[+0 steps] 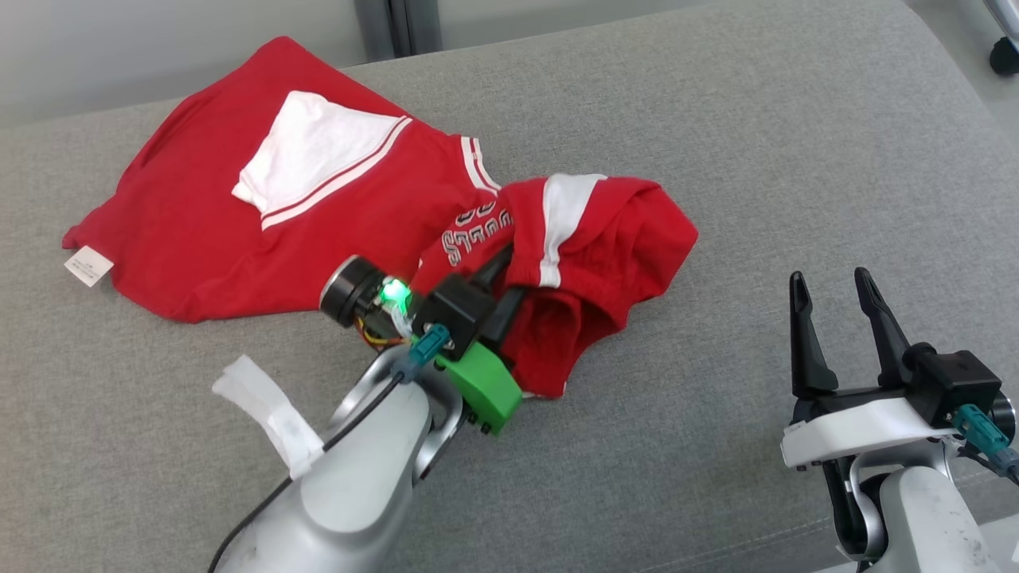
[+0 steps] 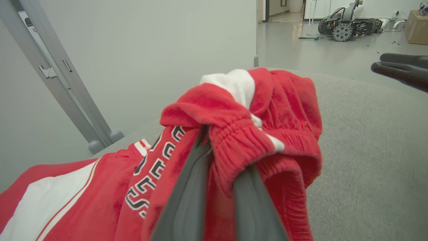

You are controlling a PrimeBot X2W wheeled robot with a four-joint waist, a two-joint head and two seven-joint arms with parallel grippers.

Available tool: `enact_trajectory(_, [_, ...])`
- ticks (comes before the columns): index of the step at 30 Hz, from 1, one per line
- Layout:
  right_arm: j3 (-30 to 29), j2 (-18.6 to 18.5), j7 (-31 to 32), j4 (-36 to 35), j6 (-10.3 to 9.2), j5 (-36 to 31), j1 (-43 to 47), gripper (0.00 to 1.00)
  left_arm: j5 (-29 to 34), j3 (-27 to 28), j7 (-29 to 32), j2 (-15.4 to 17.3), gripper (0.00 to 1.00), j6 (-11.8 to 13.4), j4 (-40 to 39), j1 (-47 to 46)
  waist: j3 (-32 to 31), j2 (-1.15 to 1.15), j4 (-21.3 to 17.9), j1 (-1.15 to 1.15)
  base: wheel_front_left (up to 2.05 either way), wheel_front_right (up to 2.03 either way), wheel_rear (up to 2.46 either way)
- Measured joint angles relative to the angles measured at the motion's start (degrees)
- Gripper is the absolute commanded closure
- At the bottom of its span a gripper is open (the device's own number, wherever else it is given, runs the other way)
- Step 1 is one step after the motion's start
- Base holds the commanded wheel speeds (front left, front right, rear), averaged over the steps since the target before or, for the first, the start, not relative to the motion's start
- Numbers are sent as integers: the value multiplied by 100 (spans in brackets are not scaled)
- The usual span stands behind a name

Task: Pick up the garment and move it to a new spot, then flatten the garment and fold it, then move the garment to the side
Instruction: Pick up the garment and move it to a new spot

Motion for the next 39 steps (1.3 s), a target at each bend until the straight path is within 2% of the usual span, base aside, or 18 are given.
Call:
enact_trajectory(4, [-19, 1, 0, 13, 0, 13, -2, 0, -40, 67, -9, 2, 100, 41, 159, 454, 73, 0, -31, 0, 0, 0, 0])
enact_trajectory(12, [15, 1, 0, 67, 0, 3, -2, 0, -282, 37, -9, 2, 100, 99, 99, 976, 23, 0, 153, 0, 0, 0, 0])
enact_trajectory(14, [46, 2, 0, 78, 0, 3, -2, 0, -356, -64, -10, 2, 75, 121, 67, 1063, -4, 0, 203, 0, 0, 0, 0])
enact_trajectory(15, [49, 2, 0, 83, 0, 3, -2, 0, -366, -111, -9, 3, 53, 143, 54, 1095, -15, 0, 221, 0, 0, 0, 0])
enact_trajectory(16, [53, 2, 0, 93, 0, 3, -2, 0, -411, -162, -10, 1, 6, 152, 34, 1138, -30, 0, 242, 0, 0, 0, 0])
enact_trajectory(17, [56, 2, 0, 101, 0, 2, -1, 0, -470, -204, -10, 1, 0, 170, 27, 1171, -48, 0, 261, 0, 0, 0, 0])
enact_trajectory(26, [26, 2, 0, 162, 0, -38, 46, 0, -700, -220, -9, 0, 0, 388, -203, 1366, -312, 0, 368, 0, 0, 0, 0])
enact_trajectory(39, [-99, 2, 0, 171, 0, -57, 374, 0, -490, 636, -9, 29, 0, 524, -745, 1953, -834, 0, 540, 0, 0, 0, 0])
